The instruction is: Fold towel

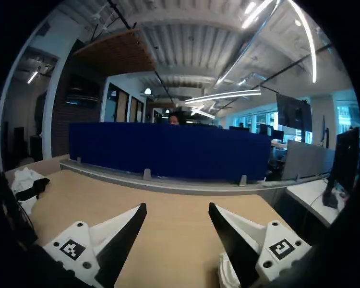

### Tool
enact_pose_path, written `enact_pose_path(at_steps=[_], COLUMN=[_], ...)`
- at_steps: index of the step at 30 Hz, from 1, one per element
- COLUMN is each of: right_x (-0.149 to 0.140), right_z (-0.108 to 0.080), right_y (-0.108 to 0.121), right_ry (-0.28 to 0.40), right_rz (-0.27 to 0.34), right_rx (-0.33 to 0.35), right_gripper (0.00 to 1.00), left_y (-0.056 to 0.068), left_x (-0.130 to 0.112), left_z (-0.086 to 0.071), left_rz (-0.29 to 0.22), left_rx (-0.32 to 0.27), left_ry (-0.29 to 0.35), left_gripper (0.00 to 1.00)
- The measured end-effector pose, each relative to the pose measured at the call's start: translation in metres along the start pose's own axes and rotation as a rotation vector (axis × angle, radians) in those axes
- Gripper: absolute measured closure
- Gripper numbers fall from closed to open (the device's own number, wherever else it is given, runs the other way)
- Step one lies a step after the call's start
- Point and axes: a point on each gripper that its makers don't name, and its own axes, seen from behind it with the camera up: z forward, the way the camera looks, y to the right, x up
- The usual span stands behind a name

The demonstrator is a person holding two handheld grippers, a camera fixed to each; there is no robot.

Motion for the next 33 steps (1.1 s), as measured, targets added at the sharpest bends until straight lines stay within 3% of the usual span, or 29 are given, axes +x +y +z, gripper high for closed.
enact_pose_path(at_steps=[14, 33], right_x=[-0.013, -0.085], right_z=[0.0, 0.0], right_y=[0.037, 0.037], right_ry=[0.059, 0.07], right_rz=[0.072, 0.149], right_rx=[-0.063, -0.058], right_gripper=[0.0, 0.0], left_y=[0.001, 0.003], left_x=[0.0, 0.002], left_z=[0.0, 0.0], left_rz=[-0.001, -0.001], left_rx=[0.0, 0.0], left_ry=[0.0, 0.0], left_gripper=[0.12, 0.12])
